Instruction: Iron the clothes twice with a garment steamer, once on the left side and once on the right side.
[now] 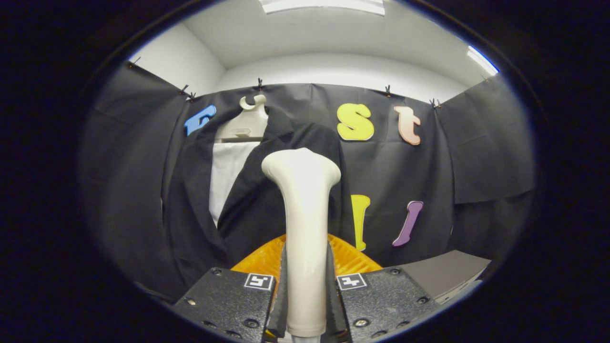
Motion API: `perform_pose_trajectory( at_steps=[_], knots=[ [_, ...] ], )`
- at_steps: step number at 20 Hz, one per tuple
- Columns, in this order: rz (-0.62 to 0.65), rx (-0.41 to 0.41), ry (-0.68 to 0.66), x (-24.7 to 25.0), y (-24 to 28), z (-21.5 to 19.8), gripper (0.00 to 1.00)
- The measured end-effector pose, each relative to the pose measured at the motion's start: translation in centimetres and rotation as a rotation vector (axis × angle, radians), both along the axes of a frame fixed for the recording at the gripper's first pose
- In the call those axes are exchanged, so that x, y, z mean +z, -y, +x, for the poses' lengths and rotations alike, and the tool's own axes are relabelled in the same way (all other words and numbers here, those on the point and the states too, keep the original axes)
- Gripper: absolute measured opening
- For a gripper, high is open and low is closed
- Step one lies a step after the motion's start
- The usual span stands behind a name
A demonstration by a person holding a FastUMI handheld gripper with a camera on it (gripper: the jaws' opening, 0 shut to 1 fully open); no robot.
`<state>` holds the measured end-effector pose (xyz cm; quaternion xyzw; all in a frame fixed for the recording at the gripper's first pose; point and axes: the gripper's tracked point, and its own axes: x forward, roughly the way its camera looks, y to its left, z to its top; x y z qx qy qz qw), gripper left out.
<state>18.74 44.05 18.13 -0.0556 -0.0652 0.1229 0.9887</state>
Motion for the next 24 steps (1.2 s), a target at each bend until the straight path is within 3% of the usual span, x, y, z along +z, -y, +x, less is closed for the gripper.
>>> perform_pose_trajectory(
  at_steps=[24],
  knots=[
    [-0.143, -0.044, -0.214, -13.8, 1.7, -4.7, 0.35]
  ],
)
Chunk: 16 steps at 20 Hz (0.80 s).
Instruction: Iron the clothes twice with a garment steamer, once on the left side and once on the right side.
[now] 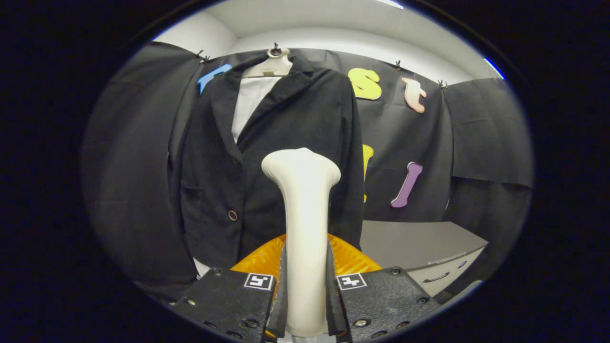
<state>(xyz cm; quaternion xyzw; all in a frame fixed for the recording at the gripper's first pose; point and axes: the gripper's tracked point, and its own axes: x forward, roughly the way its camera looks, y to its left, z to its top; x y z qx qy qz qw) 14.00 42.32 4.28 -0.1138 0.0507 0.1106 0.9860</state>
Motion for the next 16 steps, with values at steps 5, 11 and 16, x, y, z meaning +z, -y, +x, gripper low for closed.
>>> perform_pose_trajectory(
  at_steps=[5, 11, 16],
  knots=[
    [-0.039, -0.001, -0.042, -3.5, 0.6, -1.3, 0.35],
    [-0.091, -0.017, -0.145, -9.0, 2.0, -2.4, 0.35],
    [-0.118, -0.04, -0.229, -13.1, 2.8, -3.1, 0.35]
  ],
)
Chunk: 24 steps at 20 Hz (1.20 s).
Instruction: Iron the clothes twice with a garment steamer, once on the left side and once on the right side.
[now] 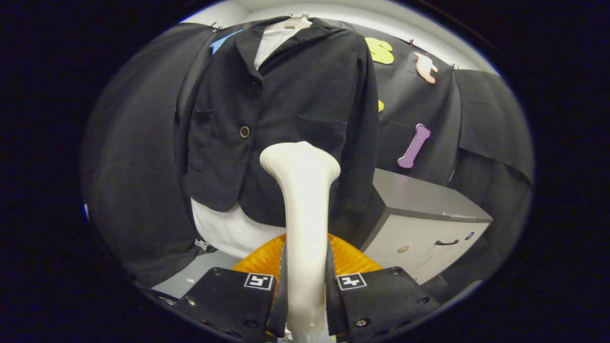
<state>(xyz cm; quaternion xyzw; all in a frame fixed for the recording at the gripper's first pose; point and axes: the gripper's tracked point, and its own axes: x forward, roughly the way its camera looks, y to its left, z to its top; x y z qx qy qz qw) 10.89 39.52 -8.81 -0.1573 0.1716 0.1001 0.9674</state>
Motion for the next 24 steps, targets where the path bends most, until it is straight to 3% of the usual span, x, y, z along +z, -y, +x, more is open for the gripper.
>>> perform_pose_trajectory(
  at_steps=[17, 24],
  knots=[
    [-0.089, -0.033, -0.133, -8.3, 1.0, -2.7, 0.35],
    [-0.019, 0.019, -0.007, -1.0, -1.4, -4.2, 0.35]
  ],
)
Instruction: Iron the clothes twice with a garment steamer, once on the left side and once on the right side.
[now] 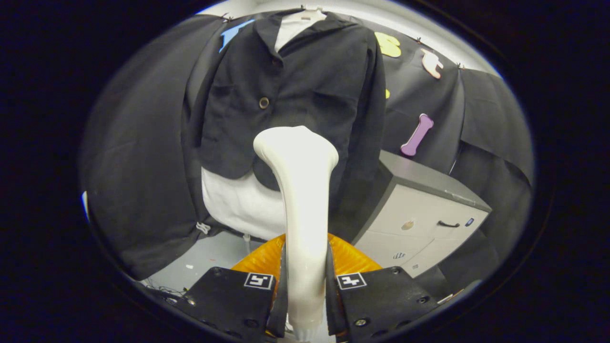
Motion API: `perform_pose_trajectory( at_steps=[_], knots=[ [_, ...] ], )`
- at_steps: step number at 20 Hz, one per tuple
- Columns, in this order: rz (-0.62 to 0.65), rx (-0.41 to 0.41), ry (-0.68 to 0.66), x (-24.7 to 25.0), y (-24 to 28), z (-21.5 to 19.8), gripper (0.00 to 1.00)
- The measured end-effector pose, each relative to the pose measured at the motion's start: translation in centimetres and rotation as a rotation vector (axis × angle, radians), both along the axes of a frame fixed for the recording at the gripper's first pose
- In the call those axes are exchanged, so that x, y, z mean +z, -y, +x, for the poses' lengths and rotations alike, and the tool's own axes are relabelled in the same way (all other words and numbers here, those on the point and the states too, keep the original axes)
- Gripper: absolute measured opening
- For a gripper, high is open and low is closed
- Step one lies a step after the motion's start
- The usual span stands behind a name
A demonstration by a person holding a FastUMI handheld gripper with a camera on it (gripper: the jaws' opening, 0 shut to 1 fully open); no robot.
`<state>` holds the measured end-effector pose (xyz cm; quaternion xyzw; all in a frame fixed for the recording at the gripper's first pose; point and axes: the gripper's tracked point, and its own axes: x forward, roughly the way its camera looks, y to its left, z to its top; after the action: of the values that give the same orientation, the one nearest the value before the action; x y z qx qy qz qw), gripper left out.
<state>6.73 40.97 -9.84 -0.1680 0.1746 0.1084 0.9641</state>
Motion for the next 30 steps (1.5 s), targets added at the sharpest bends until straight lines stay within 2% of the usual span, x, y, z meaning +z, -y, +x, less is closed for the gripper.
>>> perform_pose_trajectory(
  at_steps=[4, 8, 12, 16, 23, 27, 30],
  knots=[
    [0.08, 0.065, 0.139, 7.3, -3.9, 0.5, 0.35],
    [0.173, 0.133, 0.338, 17.0, -8.4, 0.8, 0.35],
    [0.222, 0.202, 0.49, 23.6, -13.2, 1.6, 0.35],
    [0.307, 0.247, 0.579, 27.9, -17.5, 2.0, 0.35],
    [0.367, 0.287, 0.75, 35.2, -23.0, 4.6, 0.35],
    [0.33, 0.278, 0.86, 37.9, -25.3, 5.9, 0.35],
    [0.279, 0.256, 0.905, 37.8, -26.9, 7.2, 0.35]
  ],
)
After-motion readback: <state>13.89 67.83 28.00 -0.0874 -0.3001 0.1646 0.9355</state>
